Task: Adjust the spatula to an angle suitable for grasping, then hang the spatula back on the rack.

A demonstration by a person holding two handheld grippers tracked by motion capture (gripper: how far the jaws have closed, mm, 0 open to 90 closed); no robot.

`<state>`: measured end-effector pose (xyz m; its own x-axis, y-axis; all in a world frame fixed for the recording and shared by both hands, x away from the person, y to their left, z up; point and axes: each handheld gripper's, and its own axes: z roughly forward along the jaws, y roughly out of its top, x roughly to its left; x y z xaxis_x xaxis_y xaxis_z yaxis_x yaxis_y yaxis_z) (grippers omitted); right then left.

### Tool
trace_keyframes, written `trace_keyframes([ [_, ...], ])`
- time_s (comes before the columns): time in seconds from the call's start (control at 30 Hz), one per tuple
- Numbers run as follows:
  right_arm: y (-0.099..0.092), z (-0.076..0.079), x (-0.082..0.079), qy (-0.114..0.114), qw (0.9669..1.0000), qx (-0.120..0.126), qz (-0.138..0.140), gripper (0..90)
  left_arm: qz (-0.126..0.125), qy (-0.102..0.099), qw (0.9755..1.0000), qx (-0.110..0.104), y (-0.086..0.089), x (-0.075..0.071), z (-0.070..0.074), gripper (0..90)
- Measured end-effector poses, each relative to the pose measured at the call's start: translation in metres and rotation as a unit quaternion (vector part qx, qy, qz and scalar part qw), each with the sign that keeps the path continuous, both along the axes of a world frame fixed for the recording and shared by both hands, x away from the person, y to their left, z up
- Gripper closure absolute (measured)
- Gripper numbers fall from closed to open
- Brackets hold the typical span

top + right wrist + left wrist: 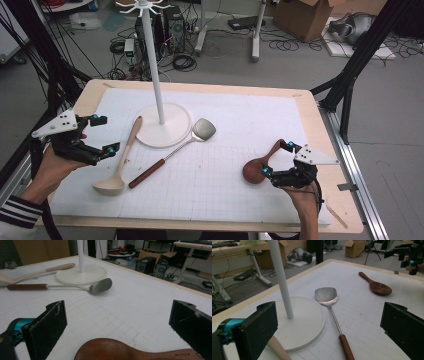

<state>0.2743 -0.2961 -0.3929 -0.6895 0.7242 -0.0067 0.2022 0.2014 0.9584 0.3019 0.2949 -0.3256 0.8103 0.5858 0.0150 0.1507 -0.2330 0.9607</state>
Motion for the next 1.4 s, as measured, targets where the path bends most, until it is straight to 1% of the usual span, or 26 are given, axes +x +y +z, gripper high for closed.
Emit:
trace_keyframes([
  [0.13,0.0,0.0,0.0,0.0,1.0,0.0,0.0,0.5,0.003,-0.005,1.0,-0.003,0.005,-0.003,0.0,1.7],
  [0.3,0.0,0.0,0.0,0.001,1.0,0.0,-0.001,0.5,0.002,-0.015,0.9999,0.0,0.007,-0.006,-0.001,1.7],
  [0.4,0.0,0.0,0.0,0.0,1.0,0.0,-0.001,0.5,0.004,-0.015,0.9999,-0.001,0.008,-0.006,-0.001,1.7],
  [0.5,0.0,0.0,0.0,0.001,1.0,-0.001,-0.001,0.5,0.005,-0.015,0.9999,0.003,0.009,-0.006,0.0,1.7],
  [0.63,-0.001,0.0,-0.001,0.0,1.0,0.001,-0.003,0.5,0.006,-0.013,0.9999,0.001,0.008,-0.005,0.0,1.7],
  [0.8,-0.001,0.001,0.0,0.0,1.0,0.001,-0.002,0.5,0.004,-0.012,0.9999,0.008,0.005,-0.005,0.001,1.7],
  [0.93,-0.001,0.001,0.0,-0.002,1.0,0.0,-0.001,0.5,0.01,-0.007,0.9998,0.013,0.001,-0.003,0.004,1.7],
  [0.97,-0.001,0.001,-0.001,0.001,1.0,0.0,-0.001,0.5,0.012,-0.005,0.9998,0.016,-0.001,-0.003,0.005,1.7],
  [1.0,-0.001,0.001,-0.001,-0.001,1.0,0.0,-0.002,0.5,0.013,-0.003,0.9997,0.022,-0.003,-0.003,0.007,1.7],
  [1.03,-0.001,0.001,-0.001,-0.001,1.0,0.0,-0.003,0.5,0.012,-0.002,0.9995,0.029,-0.004,-0.002,0.008,1.7],
  [1.07,-0.001,0.002,-0.001,-0.003,1.0,0.0,-0.002,0.5,0.01,0.002,0.9995,0.032,-0.007,-0.002,0.01,1.8],
  [1.1,-0.001,0.002,-0.001,-0.003,1.0,0.0,-0.001,0.5,0.007,0.007,0.9992,0.039,-0.01,-0.001,0.012,1.8],
  [1.2,-0.001,0.003,-0.001,-0.01,1.0,0.0,0.0,0.5,0.002,0.012,0.9984,0.056,-0.017,0.001,0.016,1.8],
  [1.23,-0.001,0.003,-0.002,-0.006,1.0,0.0,-0.001,0.5,0.003,0.013,0.9979,0.063,-0.02,0.002,0.017,1.8],
  [1.3,-0.001,0.003,-0.001,-0.008,1.0,-0.001,0.0,0.5,0.005,0.015,0.9966,0.081,-0.027,0.004,0.019,1.8],
  [1.33,-0.001,0.003,-0.002,-0.005,1.0,-0.001,-0.001,0.5,0.005,0.018,0.996,0.088,-0.031,0.005,0.02,1.8],
  [1.4,-0.001,0.003,-0.002,-0.007,1.0,0.001,0.001,0.5,0.002,0.026,0.9943,0.103,-0.039,0.008,0.02,2.7],
])
